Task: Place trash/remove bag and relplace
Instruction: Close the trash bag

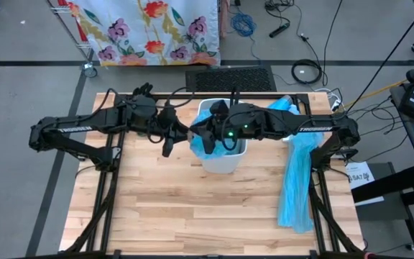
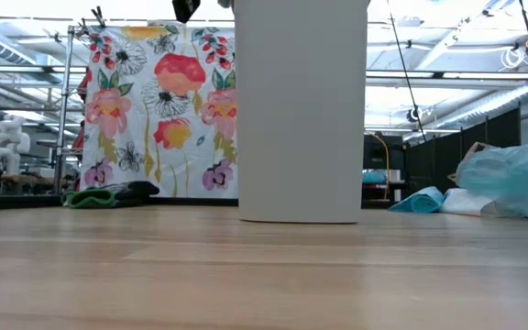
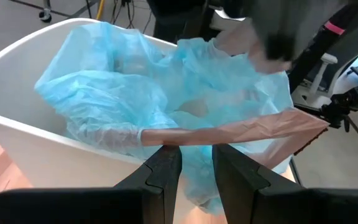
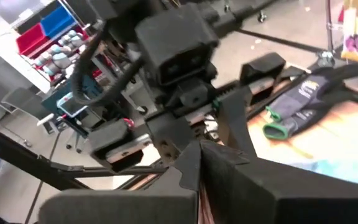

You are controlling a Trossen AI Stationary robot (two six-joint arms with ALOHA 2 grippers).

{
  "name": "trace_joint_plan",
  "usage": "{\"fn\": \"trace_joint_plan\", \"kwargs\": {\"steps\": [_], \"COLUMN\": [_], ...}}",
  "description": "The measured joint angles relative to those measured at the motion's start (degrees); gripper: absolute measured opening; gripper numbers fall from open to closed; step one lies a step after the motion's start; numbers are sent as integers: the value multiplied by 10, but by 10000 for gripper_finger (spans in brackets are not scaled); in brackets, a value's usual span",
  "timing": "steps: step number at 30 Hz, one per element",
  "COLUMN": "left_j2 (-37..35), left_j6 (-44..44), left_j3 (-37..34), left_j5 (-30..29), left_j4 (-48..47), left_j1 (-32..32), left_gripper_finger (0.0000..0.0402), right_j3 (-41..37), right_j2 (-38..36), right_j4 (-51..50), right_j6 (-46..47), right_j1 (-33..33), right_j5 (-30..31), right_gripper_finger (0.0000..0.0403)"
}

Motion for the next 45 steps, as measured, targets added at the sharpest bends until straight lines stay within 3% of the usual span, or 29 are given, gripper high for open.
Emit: {"fn": "trace_joint_plan", "kwargs": {"steps": [9,15,21,31,39,45], "left_j2": [0,0,0,0,0,0], "left_j6": [1,1,3,4,4,4], "left_j3": [0,0,0,0,0,0], "left_j5": [0,0,0,0,0,-1], "left_j4": [0,0,-5,-5,-4,-4], "left_j1": [0,0,0,0,0,0], "left_gripper_finger": [97,97,97,97,97,97], "right_j3": [0,0,0,0,0,0], "right_j2": [-28,-62,-81,-94,-66,-29], "right_j4": [-20,-117,-184,-266,-189,-121], "right_j6": [11,47,95,164,127,106], "right_j1": [-17,-28,-32,-21,-17,-31], "right_j5": [-68,-68,-121,-166,-120,-123], "right_gripper_finger": [4,47,84,83,82,82]}}
